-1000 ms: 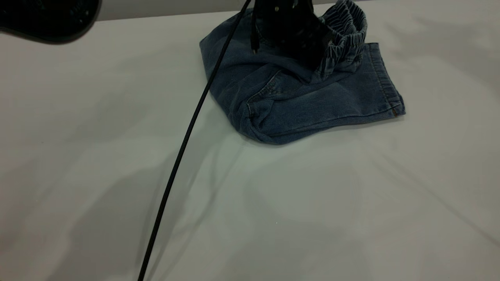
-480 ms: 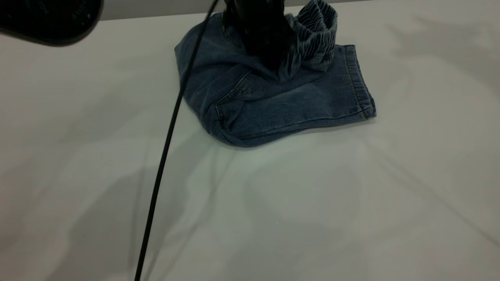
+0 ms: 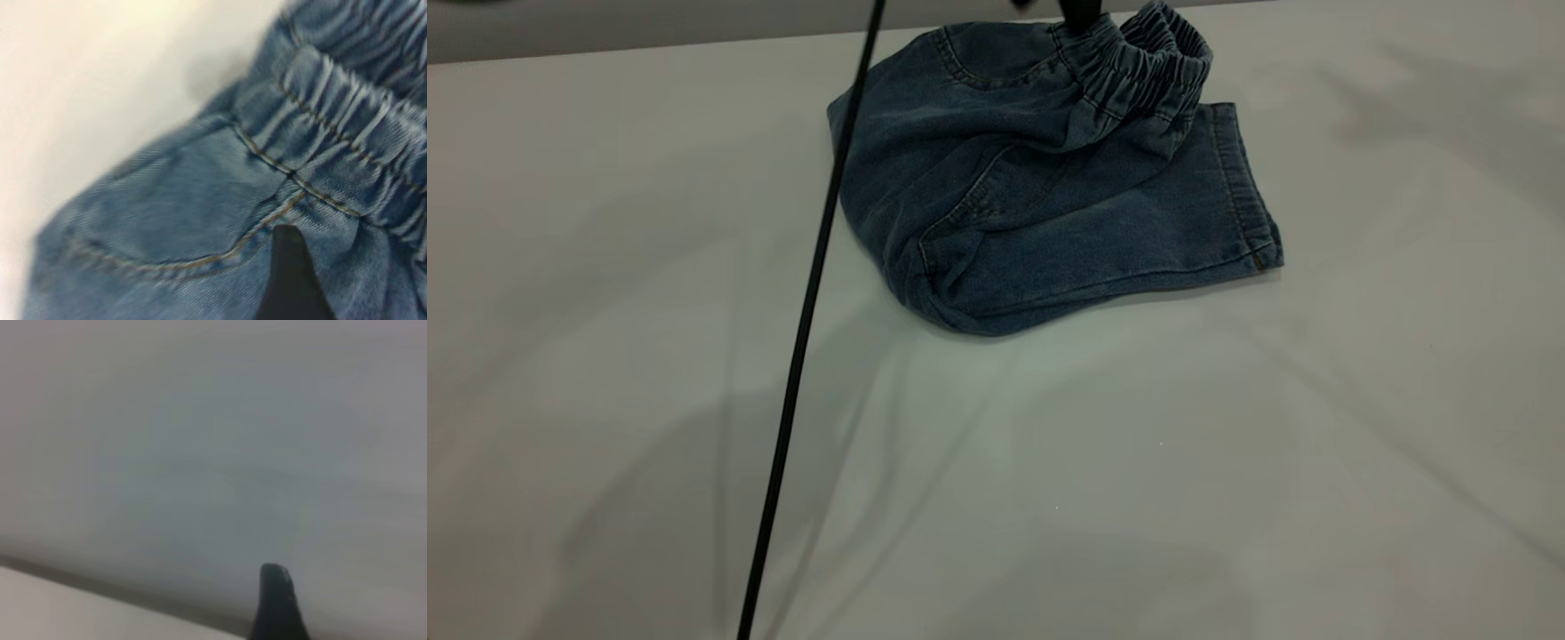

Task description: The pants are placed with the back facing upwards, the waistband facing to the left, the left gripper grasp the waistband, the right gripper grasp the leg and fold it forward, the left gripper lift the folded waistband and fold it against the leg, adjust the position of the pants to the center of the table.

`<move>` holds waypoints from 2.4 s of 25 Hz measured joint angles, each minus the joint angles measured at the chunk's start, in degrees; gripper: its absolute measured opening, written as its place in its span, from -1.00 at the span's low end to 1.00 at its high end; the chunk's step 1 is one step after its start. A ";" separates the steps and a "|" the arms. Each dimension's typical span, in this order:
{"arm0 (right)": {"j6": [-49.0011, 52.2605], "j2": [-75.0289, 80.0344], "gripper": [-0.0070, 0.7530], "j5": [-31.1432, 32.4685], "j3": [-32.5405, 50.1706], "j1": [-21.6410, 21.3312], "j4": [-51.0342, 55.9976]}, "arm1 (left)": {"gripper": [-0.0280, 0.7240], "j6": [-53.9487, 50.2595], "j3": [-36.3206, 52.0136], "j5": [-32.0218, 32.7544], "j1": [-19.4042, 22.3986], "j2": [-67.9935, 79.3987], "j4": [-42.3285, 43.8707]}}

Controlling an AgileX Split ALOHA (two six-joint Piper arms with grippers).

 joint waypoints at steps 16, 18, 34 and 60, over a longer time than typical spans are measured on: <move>0.67 -25.91 0.14 0.00 18.92 0.00 0.33 | 0.23 -6.64 1.53 -0.13 0.06 -22.84 13.46; -0.30 -30.81 0.14 -0.05 23.71 0.00 0.27 | 0.23 -7.37 3.23 -0.13 0.06 -25.43 13.35; 0.38 -67.00 0.14 -0.05 61.03 0.00 0.50 | 0.23 -13.75 36.50 -0.37 0.01 -53.66 6.87; -5.58 -109.44 0.14 -1.40 110.98 0.00 -1.50 | 0.23 -13.48 92.25 -0.25 0.01 -103.41 6.01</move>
